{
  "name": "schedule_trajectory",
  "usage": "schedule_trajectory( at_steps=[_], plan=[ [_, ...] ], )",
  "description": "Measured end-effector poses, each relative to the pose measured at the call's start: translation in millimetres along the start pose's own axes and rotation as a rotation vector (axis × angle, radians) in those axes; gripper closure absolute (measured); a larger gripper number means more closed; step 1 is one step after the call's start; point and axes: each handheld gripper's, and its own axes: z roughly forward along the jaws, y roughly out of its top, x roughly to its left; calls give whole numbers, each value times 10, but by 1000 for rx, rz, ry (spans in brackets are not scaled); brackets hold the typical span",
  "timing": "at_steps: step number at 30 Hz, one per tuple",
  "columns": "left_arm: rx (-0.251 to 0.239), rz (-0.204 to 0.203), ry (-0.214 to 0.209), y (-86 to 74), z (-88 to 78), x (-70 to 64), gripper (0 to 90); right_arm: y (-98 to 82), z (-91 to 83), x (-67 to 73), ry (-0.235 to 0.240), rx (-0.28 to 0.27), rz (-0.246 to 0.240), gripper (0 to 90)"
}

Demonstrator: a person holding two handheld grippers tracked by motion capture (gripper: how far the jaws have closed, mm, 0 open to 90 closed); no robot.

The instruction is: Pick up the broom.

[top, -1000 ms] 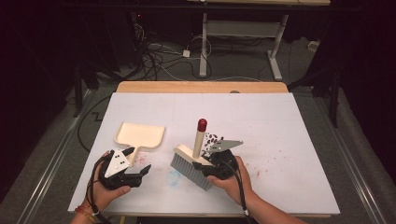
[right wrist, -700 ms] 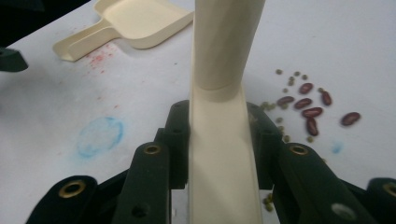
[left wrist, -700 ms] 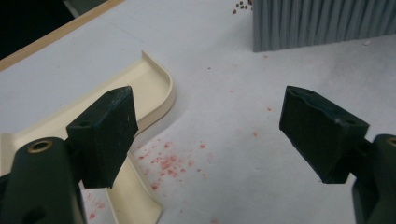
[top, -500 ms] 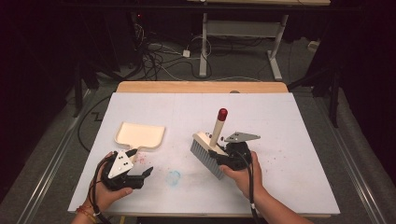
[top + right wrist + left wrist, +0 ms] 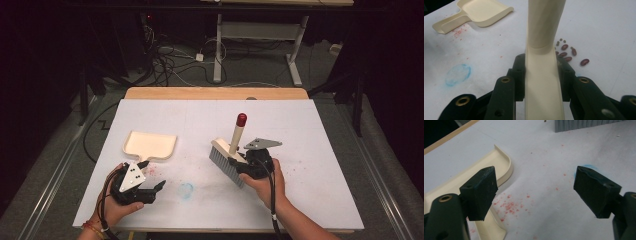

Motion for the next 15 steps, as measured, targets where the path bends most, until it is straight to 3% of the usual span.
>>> schedule_trajectory(
  at_steps=[9, 15],
  plan=[
    [13, 7, -8, -1, 22, -15, 184, 11, -37, -80, -34, -2, 3, 675],
    [15, 7, -10, -5, 26, -12, 184, 48, -153, -64, -5, -40, 2, 675]
  ],
)
